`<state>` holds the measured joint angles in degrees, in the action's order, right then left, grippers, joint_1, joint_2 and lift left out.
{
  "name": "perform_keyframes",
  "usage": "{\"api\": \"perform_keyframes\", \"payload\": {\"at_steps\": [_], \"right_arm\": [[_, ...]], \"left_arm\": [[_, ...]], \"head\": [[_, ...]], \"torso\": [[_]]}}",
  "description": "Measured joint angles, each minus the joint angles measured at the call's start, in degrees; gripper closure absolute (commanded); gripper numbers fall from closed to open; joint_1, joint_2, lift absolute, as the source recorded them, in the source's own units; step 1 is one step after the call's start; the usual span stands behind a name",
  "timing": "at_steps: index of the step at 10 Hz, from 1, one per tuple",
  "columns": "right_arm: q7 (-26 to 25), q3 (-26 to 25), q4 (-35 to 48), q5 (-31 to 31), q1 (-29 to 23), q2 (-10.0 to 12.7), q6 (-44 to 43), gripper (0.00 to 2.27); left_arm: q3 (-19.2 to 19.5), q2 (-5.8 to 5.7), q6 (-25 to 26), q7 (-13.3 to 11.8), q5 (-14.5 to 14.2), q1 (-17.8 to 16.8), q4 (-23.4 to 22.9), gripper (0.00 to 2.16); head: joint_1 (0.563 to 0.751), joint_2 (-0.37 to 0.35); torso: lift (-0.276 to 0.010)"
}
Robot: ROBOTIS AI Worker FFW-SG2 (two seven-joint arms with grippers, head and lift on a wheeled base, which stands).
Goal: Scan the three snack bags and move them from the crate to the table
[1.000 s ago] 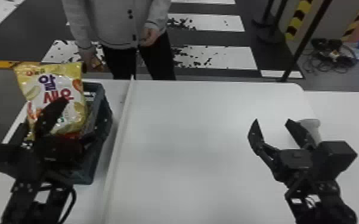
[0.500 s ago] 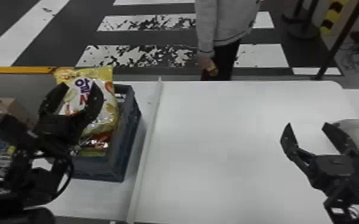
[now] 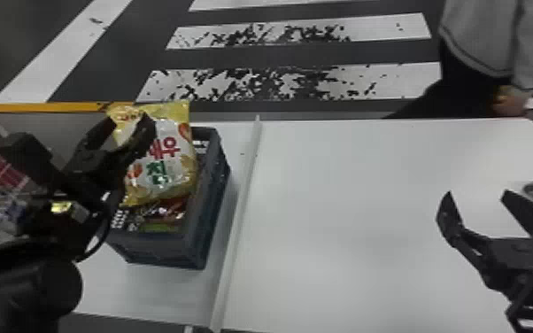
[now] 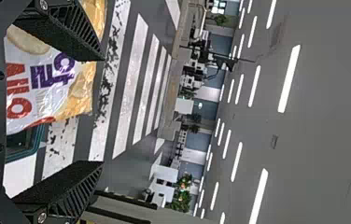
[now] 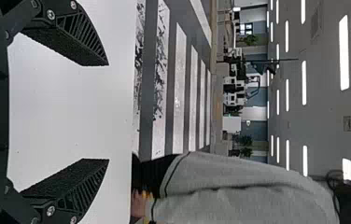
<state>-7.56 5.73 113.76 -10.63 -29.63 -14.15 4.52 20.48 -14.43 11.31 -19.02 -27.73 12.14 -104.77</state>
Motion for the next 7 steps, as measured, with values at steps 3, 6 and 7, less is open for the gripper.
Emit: {"api": "perform_keyframes", "payload": {"at_steps": [3, 6, 7], "right_arm": [[0.0, 1.0, -1.5, 0.7, 1.3, -0.1, 0.8, 0.15], [0.0, 2.2, -2.9, 0.8, 3.2, -0.1, 1.4, 0.15], [0.0, 2.8, -3.4, 1.0, 3.6, -0.1, 1.5, 0.15]], "left_arm": [[4.9, -2.38, 4.5, -0.8, -3.4, -2.8, 3.3, 0.08], [6.9, -4.68, 9.3, -0.8, -5.0, -5.0, 6.9, 0.08], [7.0, -5.21, 11.3, -1.0, -4.8, -6.1, 8.4, 0.08]], "head": [[0.695, 0.254], [0.695, 0.293], [0.695, 0.304]], "torso": [[-0.062], [-0.062], [-0.062]]}}
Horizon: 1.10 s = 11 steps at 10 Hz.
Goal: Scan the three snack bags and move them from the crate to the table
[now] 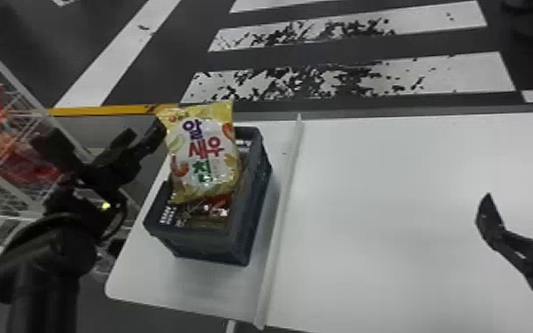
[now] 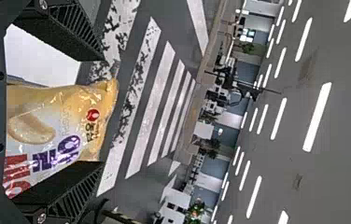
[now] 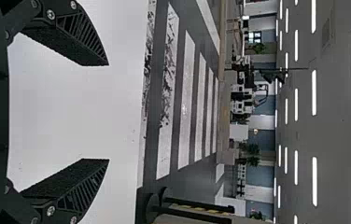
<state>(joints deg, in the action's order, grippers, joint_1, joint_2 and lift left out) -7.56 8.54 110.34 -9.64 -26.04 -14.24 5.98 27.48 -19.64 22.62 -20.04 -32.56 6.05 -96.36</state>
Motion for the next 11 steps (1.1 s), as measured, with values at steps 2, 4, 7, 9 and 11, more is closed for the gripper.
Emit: {"api": "perform_keyframes", "payload": {"at_steps": [2, 4, 7, 9, 11], "right_arm": [[0.0, 0.8, -0.7, 0.0, 0.9, -0.4, 0.1, 0.15], [0.0, 0.9, -0.8, -0.1, 1.0, -0.9, 0.3, 0.15], [0.0, 0.9, -0.7, -0.1, 0.9, -1.4, 0.9, 0.15], [0.0, 0.8, -0.6, -0.1, 1.0, -1.5, 1.4, 0.15], [0.0, 0.8, -0.6, -0.1, 1.2, -1.7, 1.8, 0.15]], "left_arm": [[0.0, -1.25, 2.8, -0.6, 0.6, -1.8, 3.1, 0.08], [-0.4, -1.44, 3.0, -1.3, 1.0, -3.9, 5.9, 0.09], [-2.5, -1.37, 3.0, -1.9, 1.8, -7.1, 9.4, 0.09], [-4.9, -1.34, 2.9, -1.9, 3.3, -9.4, 12.1, 0.09], [-7.4, -0.91, 2.6, -1.8, 5.4, -11.7, 14.9, 0.27]], "head": [[0.695, 0.321], [0.695, 0.321], [0.695, 0.303], [0.695, 0.284], [0.695, 0.266]], "torso": [[-0.062], [-0.062], [-0.062], [-0.062], [-0.062]]}}
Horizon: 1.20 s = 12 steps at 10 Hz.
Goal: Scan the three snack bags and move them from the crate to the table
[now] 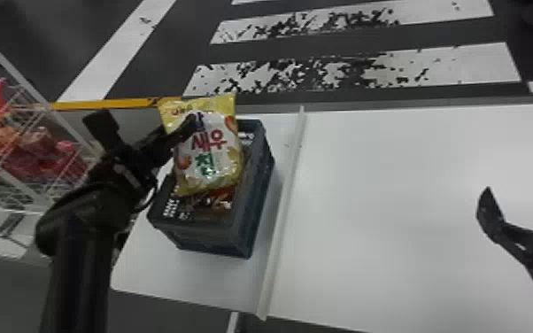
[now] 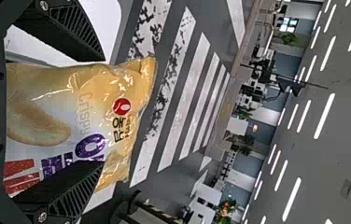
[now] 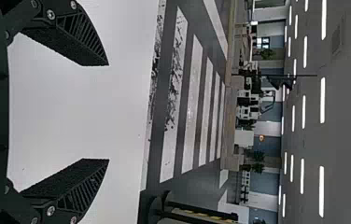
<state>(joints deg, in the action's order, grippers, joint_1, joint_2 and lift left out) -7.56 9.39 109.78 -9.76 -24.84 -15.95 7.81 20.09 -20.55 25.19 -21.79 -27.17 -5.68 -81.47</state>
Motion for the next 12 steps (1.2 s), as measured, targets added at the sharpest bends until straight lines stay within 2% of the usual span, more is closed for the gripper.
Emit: {"api": "perform_keyframes", "payload": {"at_steps": [1, 2, 3, 4, 6, 8, 9, 11, 12], "right_arm": [[-0.1, -0.1, 0.0, 0.0, 0.0, -0.2, 0.1, 0.15], [-0.2, -0.1, -0.2, 0.0, 0.2, -0.4, 0.1, 0.15], [-0.2, -0.1, -0.5, -0.1, 0.6, -0.4, 0.3, 0.15], [-0.2, 0.0, -0.9, -0.1, 1.0, -0.4, 0.4, 0.15], [-0.5, 0.5, -1.8, -0.1, 1.7, -0.3, 0.3, 0.15], [-0.7, 1.0, -2.2, 0.0, 2.2, -0.1, 0.2, 0.15], [-0.9, 1.2, -2.2, 0.1, 2.3, -0.1, 0.3, 0.15], [-1.5, 1.5, -2.3, 0.6, 2.7, 0.0, 1.0, 0.15], [-2.1, 1.5, -2.4, 0.8, 2.9, 0.0, 1.1, 0.15]], "left_arm": [[-0.8, 0.15, -0.5, 0.1, 0.4, -0.8, 1.1, 0.93], [-1.1, 0.52, -0.8, 1.1, 0.4, -1.1, 1.1, 1.48], [-1.1, 1.19, -1.0, 3.3, 0.4, -0.8, -0.6, 1.73], [-1.0, 1.59, -1.1, 4.4, 0.4, -0.1, -2.6, 1.84], [-0.6, 2.02, -1.0, 6.2, 0.1, 1.9, -6.7, 1.84], [1.3, 2.95, 0.3, 10.5, -1.2, 6.8, -16.2, 1.83], [2.6, 3.67, 2.2, 11.6, -1.9, 9.3, -21.9, 1.83], [5.9, 4.87, 3.5, 11.6, -5.9, 14.2, -32.4, 1.83], [7.4, 5.36, 4.6, 11.3, -8.9, 16.2, -36.9, 1.83]], "head": [[0.695, 0.257], [0.695, 0.252], [0.695, 0.25], [0.695, 0.247], [0.695, 0.247], [0.695, 0.258], [0.695, 0.258], [0.695, 0.255], [0.695, 0.243]], "torso": [[-0.062], [-0.062], [-0.062], [-0.062], [-0.062], [-0.062], [-0.062], [-0.062], [-0.062]]}}
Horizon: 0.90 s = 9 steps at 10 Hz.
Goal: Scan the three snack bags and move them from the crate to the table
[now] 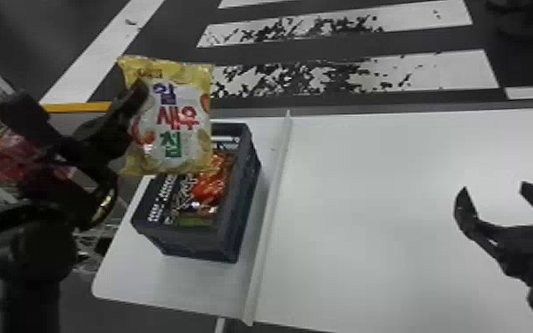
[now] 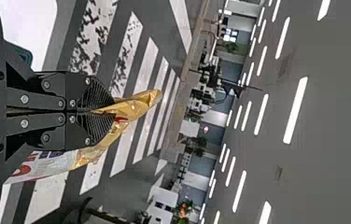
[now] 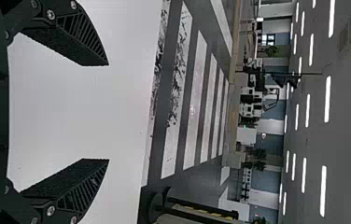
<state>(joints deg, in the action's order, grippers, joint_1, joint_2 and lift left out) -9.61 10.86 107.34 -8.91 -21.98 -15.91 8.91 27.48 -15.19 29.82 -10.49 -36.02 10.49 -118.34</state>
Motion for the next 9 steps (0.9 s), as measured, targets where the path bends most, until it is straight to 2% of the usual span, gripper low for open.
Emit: {"api": "perform_keyframes", "payload": {"at_steps": [2, 3, 4, 5, 6, 7, 8, 9], "right_arm": [[-0.2, -0.5, -0.4, 0.2, 0.4, 0.0, 0.1, 0.15], [-0.1, -1.0, -0.5, -0.1, 0.6, 0.0, 0.1, 0.15], [-0.1, -1.3, -0.3, -0.6, 0.6, 0.0, 0.1, 0.15], [-0.1, -1.5, 0.4, -0.9, 0.6, 0.0, 0.0, 0.15], [-0.1, -1.6, 1.4, -0.9, 0.6, 0.0, 0.0, 0.15], [-0.1, -1.6, 2.3, -0.9, 0.9, 0.3, -0.3, 0.15], [-0.1, -1.6, 3.2, -1.0, 1.4, 0.6, -0.4, 0.15], [-0.1, -1.9, 4.2, -1.4, 1.6, 0.8, -0.2, 0.15]], "left_arm": [[3.7, 0.93, 5.8, -1.9, -9.3, 3.2, -8.5, 1.83], [4.9, 1.01, 10.1, -4.4, -15.0, 4.2, -11.7, 1.83], [5.1, 1.25, 13.2, -6.2, -19.5, 5.0, -13.8, 1.83], [4.0, 1.99, 15.1, -7.6, -22.8, 5.5, -14.7, 1.83], [0.9, 2.82, 15.7, -7.9, -23.0, 5.8, -15.0, 1.83], [-3.9, 3.28, 15.7, -8.0, -20.6, 6.0, -14.6, 1.83], [-9.8, 3.75, 15.6, -8.1, -16.8, 6.0, -13.1, 1.83], [-16.3, 4.43, 15.3, -8.3, -12.7, 5.1, -9.5, 1.83]], "head": [[0.695, 0.199], [0.695, 0.158], [0.695, 0.134], [0.695, 0.091], [0.695, 0.052], [0.695, 0.031], [0.695, -0.011], [0.695, -0.06]], "torso": [[-0.062], [-0.062], [-0.062], [-0.062], [-0.062], [-0.062], [-0.062], [-0.062]]}}
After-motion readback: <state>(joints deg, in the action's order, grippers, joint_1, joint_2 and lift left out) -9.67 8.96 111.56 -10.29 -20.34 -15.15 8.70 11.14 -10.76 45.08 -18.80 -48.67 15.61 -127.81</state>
